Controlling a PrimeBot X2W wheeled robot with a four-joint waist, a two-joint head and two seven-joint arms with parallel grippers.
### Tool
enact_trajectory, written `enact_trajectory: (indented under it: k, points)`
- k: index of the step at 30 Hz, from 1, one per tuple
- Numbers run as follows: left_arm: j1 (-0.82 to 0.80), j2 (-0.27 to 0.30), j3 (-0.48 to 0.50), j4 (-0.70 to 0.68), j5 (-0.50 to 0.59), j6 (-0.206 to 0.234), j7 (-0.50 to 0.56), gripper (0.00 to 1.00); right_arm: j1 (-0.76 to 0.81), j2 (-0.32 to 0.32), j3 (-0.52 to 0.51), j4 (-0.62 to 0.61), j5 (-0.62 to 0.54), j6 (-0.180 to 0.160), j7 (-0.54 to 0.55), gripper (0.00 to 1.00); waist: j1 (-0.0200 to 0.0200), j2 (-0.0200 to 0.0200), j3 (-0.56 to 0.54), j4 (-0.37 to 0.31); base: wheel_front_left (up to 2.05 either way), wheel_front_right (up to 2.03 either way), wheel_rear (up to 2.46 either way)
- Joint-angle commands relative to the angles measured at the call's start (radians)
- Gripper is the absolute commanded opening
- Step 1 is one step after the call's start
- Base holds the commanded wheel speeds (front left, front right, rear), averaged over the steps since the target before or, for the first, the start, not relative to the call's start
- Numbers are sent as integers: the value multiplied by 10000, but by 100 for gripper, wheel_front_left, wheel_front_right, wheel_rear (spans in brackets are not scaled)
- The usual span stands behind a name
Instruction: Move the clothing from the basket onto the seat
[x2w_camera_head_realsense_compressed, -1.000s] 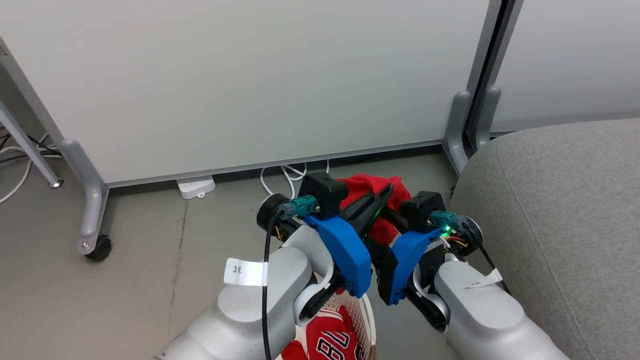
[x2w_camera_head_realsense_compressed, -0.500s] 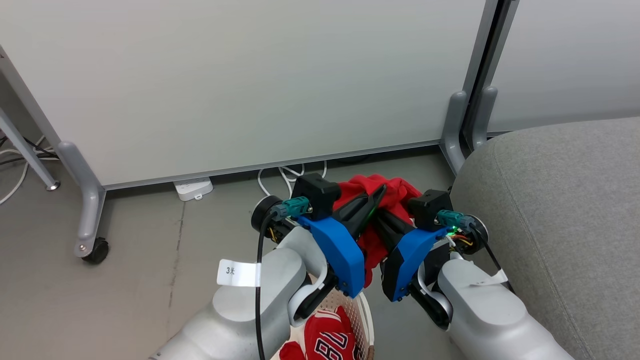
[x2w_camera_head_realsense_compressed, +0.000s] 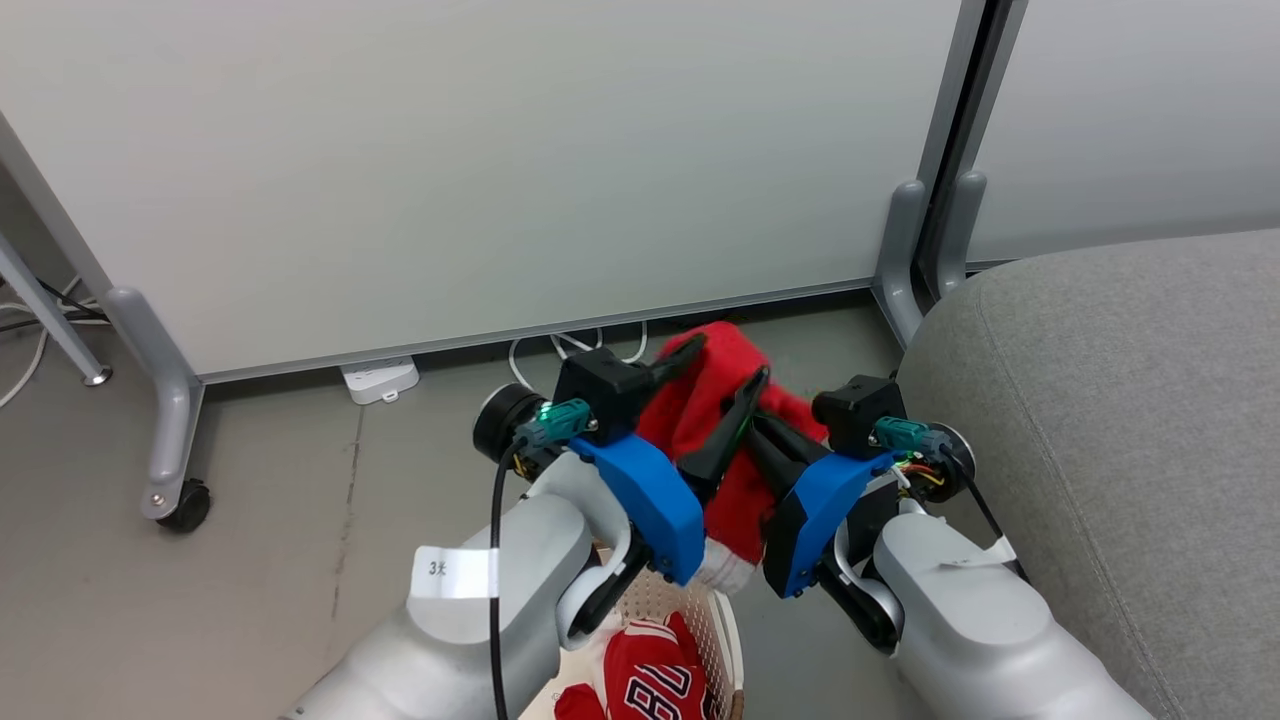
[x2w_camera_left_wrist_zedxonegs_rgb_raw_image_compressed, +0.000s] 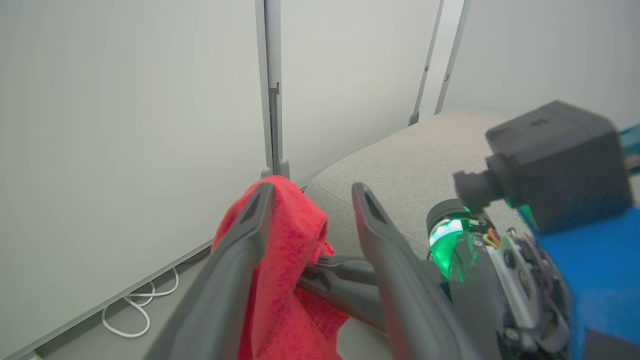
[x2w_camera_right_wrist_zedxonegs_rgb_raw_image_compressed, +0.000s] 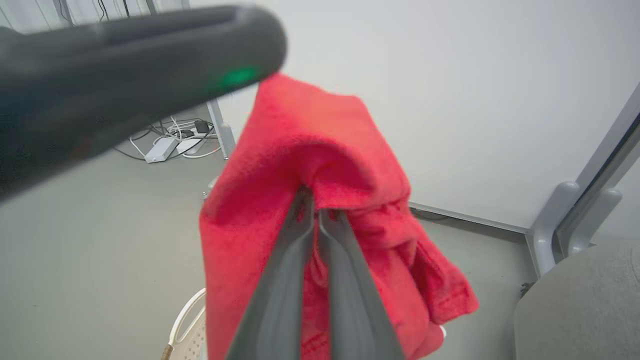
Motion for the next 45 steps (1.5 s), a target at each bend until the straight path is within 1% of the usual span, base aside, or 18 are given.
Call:
enact_trajectory:
  k: [1,5,9,10,12,14,19,22,25,29,34,38,42,45]
  points:
    - [225,173,139,-60,148,136,-202,100,-170,-25,29,-40,-6,1,-72,0,0,0,7,-43,0,0,0]
    - [953,599,607,-497,462,369,-405,100,-238,-25,-29,-93,-116,1,-139,0,0,0,36,-129,0,0,0]
    - [2144,1065,1785,-1524,1115,714,-408,100,-259,-25,-169,-94,-286,1,-202,0,0,0,101,-169,0,0,0]
    - [2144,1065,1785,-1524,1115,714,-408,100,-259,-25,-169,-94,-286,1,-202,0,0,0,101,-169,0,0,0]
    - [2727,1241,2457,-2132,1586,875,-411,100,-261,-25,-263,-100,-358,1,-212,0,0,0,137,-178,0,0,0]
    - [3399,1330,3096,-2717,2047,861,-414,100,-256,-25,-368,-107,-436,1,-221,0,0,0,169,-176,0,0,0]
    - [4756,1468,4471,-3561,3137,779,-414,100,-217,-25,-564,-157,-581,1,-243,0,0,0,211,-179,0,0,0]
    - [5369,1378,5320,-3816,3660,716,-415,100,-214,-25,-660,-209,-677,1,-258,0,0,0,219,-206,0,0,0]
    - [5815,1218,6000,-3904,4064,517,-415,100,-188,-25,-729,-271,-728,1,-266,0,0,0,228,-242,0,0,0]
    - [6128,975,6651,-3823,4468,199,-416,100,-134,-25,-801,-330,-814,1,-266,0,0,0,239,-280,0,0,0]
    - [6294,657,7125,-3684,4879,-67,-416,100,-43,-25,-851,-394,-889,1,-272,0,0,0,261,-362,0,0,0]
    - [6366,488,7359,-3621,5117,-231,-417,100,-11,-25,-842,-474,-913,1,-273,0,0,0,295,-591,0,0,0]
    - [6442,374,7599,-3663,5299,-325,-417,100,-44,-25,-909,-565,-1025,1,-276,0,0,0,350,-1036,0,0,0]
    - [6483,302,7728,-3719,5400,-343,-415,100,-94,-24,-1016,-658,-1171,1,-275,0,0,0,418,-1509,0,0,0]
